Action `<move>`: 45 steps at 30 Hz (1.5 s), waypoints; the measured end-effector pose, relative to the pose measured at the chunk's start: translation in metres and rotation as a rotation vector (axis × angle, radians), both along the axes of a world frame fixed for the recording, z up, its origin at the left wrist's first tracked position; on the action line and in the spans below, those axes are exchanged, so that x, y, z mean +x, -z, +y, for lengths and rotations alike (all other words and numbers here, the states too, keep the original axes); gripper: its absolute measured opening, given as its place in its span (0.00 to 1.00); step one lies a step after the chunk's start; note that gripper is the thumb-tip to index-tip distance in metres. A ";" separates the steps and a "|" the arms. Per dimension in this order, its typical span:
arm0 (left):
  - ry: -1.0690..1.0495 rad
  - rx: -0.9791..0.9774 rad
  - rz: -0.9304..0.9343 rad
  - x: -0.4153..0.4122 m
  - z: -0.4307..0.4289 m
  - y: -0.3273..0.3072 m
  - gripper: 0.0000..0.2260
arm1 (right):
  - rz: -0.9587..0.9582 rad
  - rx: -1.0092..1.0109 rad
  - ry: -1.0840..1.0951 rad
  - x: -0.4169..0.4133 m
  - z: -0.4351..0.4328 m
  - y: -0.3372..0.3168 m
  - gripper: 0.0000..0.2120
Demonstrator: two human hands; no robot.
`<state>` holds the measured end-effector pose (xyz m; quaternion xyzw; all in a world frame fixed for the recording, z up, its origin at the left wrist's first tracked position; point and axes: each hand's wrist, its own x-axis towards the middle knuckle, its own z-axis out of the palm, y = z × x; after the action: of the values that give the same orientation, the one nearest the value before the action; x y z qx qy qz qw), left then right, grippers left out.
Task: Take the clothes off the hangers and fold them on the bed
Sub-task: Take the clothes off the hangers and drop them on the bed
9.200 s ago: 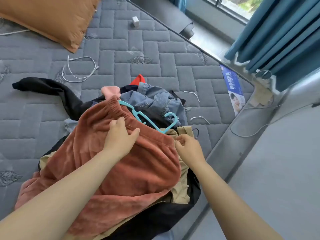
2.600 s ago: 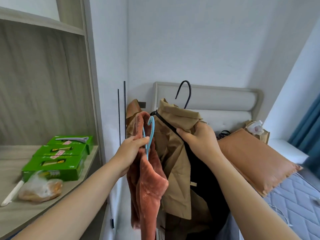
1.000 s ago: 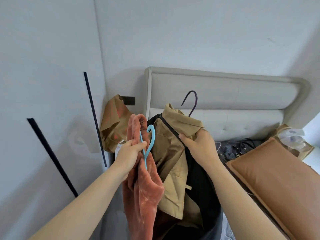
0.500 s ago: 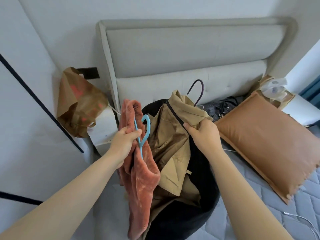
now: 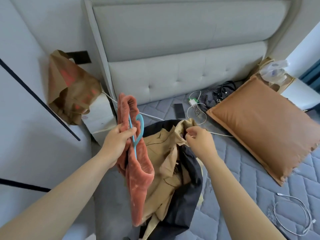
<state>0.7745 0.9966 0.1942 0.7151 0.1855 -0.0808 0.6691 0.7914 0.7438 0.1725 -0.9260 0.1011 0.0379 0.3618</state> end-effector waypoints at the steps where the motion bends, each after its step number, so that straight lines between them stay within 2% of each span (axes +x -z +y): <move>1: -0.022 0.000 -0.003 -0.006 0.006 -0.002 0.04 | -0.019 0.010 -0.027 0.002 0.007 -0.004 0.14; 11: -0.315 -0.063 -0.024 -0.101 0.085 -0.033 0.05 | -0.143 0.151 -0.403 0.019 0.139 -0.051 0.11; 17: -0.530 -0.111 -0.002 -0.166 0.117 -0.037 0.06 | -0.130 0.192 -0.652 -0.012 0.232 -0.062 0.11; 23: -0.644 -0.161 0.028 -0.225 0.135 -0.035 0.06 | -0.111 0.229 -0.838 -0.052 0.304 -0.070 0.10; 27: -0.704 -0.190 0.024 -0.258 0.146 -0.034 0.06 | -0.120 0.211 -0.895 -0.079 0.331 -0.073 0.10; 33: -0.670 -0.160 0.020 -0.289 0.151 -0.037 0.07 | -0.098 0.165 -0.965 -0.114 0.341 -0.073 0.11; 45: -0.678 -0.141 0.040 -0.283 0.162 -0.037 0.07 | -0.103 0.222 -1.025 -0.078 0.409 -0.091 0.10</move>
<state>0.4914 1.1585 0.2311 0.5631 0.4197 0.1194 0.7018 0.7137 1.1530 0.2638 -0.8134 -0.3873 0.1749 0.3973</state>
